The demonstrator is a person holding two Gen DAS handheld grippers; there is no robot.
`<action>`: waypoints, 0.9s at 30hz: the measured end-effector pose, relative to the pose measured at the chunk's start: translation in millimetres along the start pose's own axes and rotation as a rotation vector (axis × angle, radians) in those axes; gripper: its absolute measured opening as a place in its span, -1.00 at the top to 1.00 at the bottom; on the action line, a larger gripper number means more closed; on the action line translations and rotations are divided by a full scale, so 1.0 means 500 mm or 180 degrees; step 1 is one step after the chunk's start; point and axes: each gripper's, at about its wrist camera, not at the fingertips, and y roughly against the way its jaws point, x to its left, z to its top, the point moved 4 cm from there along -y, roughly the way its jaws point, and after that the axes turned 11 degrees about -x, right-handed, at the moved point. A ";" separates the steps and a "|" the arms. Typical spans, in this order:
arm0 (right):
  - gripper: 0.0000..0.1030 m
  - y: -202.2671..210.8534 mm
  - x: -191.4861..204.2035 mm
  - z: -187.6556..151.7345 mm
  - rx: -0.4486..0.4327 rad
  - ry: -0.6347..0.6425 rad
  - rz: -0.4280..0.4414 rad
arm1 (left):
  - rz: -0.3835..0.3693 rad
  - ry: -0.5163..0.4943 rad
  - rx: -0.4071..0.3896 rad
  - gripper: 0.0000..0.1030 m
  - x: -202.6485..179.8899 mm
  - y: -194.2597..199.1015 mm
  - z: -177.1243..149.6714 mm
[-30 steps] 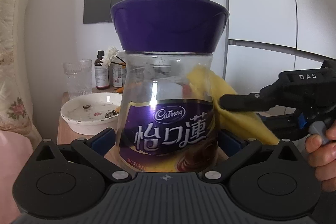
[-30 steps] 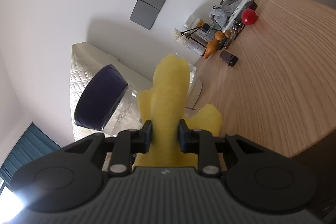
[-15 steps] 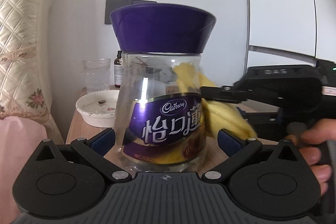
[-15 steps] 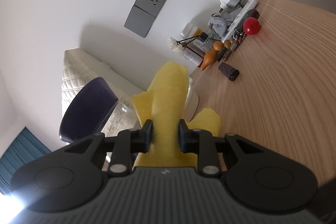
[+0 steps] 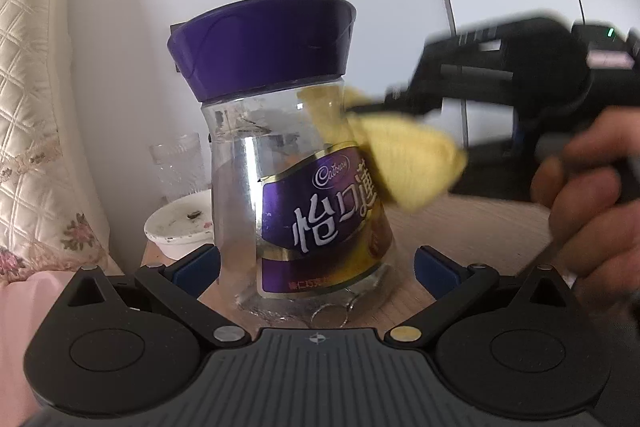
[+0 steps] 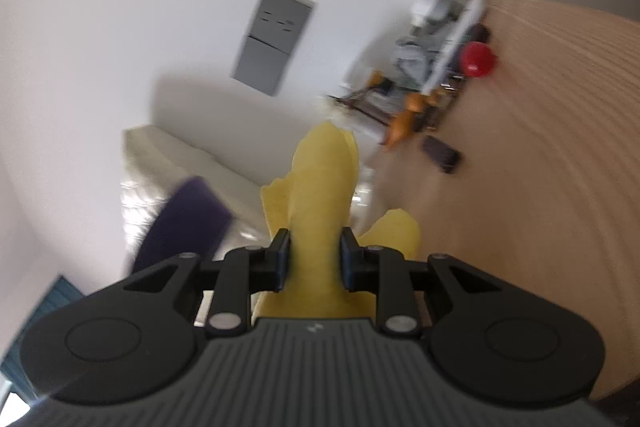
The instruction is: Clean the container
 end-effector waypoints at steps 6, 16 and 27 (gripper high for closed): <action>0.48 0.055 0.038 -0.017 -0.0023 0.0078 -0.0090 | -0.0028 0.0355 -0.0038 -1.00 0.022 -0.003 0.009; 0.48 0.067 0.070 -0.016 -0.0079 0.0108 -0.0003 | 0.0031 0.0349 -0.0035 -0.98 0.024 -0.012 0.011; 0.48 0.079 0.071 -0.021 -0.0112 0.0056 -0.0054 | 0.0079 0.0306 -0.0052 -0.98 0.025 -0.022 0.011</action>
